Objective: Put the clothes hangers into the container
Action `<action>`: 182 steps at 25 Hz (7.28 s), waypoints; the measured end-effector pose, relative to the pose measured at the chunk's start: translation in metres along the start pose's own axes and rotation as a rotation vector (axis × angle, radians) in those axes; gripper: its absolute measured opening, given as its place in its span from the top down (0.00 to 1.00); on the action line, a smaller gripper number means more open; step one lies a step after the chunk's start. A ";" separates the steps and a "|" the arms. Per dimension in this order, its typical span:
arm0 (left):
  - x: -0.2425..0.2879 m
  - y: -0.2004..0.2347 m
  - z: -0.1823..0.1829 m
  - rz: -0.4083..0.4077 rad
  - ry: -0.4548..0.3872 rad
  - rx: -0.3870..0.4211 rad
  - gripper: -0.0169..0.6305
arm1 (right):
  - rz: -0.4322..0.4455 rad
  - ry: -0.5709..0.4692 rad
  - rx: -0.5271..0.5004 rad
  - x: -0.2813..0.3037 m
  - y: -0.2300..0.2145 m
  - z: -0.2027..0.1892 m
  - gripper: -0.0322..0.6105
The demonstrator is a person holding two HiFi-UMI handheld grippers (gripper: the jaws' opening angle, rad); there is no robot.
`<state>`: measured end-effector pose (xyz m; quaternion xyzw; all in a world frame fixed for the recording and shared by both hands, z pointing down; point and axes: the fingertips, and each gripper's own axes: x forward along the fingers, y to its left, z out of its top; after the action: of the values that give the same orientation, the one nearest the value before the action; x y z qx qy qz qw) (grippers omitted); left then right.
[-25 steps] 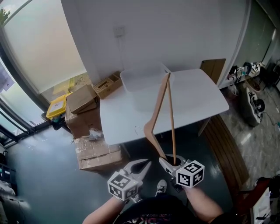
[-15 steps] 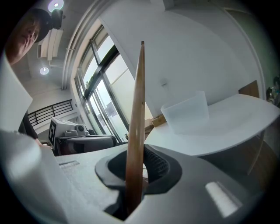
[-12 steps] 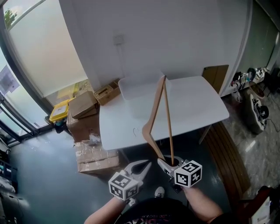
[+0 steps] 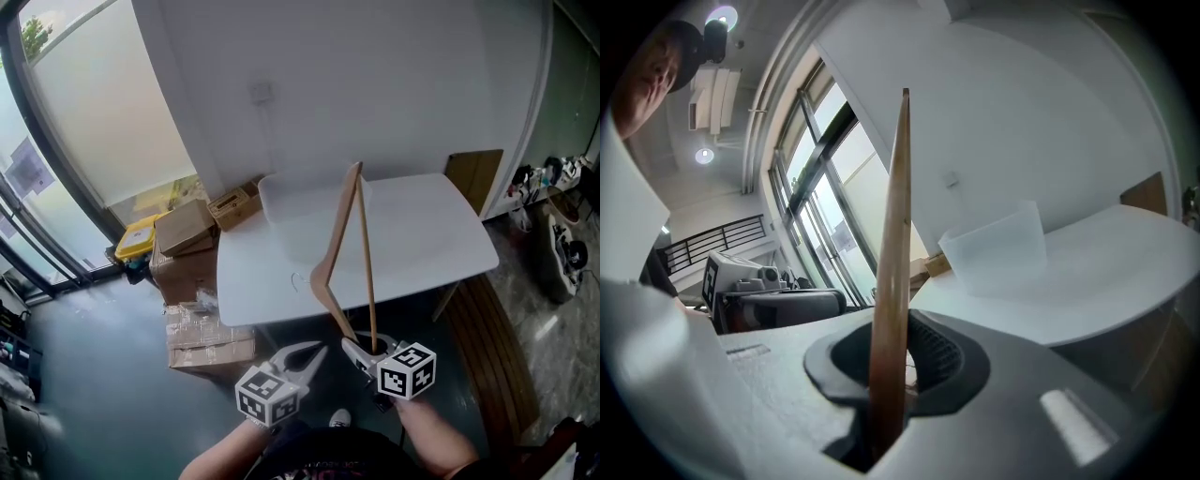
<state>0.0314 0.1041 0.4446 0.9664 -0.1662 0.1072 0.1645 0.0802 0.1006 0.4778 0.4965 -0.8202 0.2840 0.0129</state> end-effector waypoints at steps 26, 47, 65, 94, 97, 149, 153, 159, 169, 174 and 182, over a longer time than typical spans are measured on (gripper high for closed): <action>0.010 0.106 0.038 -0.044 0.006 0.013 0.97 | -0.088 -0.016 0.024 0.094 -0.028 0.053 0.86; -0.009 0.189 0.059 -0.072 -0.025 0.023 0.97 | -0.209 -0.055 -0.039 0.171 -0.050 0.112 0.86; 0.086 0.214 0.098 0.060 -0.052 -0.006 0.97 | -0.180 0.158 -0.308 0.182 -0.176 0.185 0.86; 0.248 0.277 0.138 0.081 0.028 0.021 0.97 | -0.106 0.921 -1.167 0.239 -0.352 0.253 0.86; 0.260 0.282 0.138 0.082 0.039 0.019 0.97 | -0.088 0.964 -1.205 0.249 -0.360 0.254 0.86; 0.312 0.298 0.139 0.075 0.059 -0.029 0.97 | -0.017 1.223 -1.997 0.332 -0.425 0.279 0.86; 0.308 0.300 0.135 0.084 0.062 -0.036 0.97 | 0.003 1.260 -1.993 0.339 -0.437 0.264 0.86; 0.301 0.304 0.130 0.097 0.062 -0.053 0.97 | -0.003 1.310 -2.019 0.349 -0.449 0.252 0.86; 0.291 0.312 0.120 0.108 0.062 -0.081 0.97 | -0.007 1.357 -2.001 0.362 -0.463 0.239 0.86; 0.289 0.315 0.116 0.106 0.064 -0.092 0.97 | -0.009 1.380 -1.951 0.366 -0.462 0.240 0.85; 0.285 0.312 0.113 0.098 0.064 -0.096 0.97 | 0.002 1.393 -1.901 0.359 -0.460 0.234 0.78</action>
<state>0.2002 -0.2955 0.5032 0.9442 -0.2129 0.1377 0.2103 0.3374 -0.4605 0.5990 0.0246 -0.5188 -0.2315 0.8226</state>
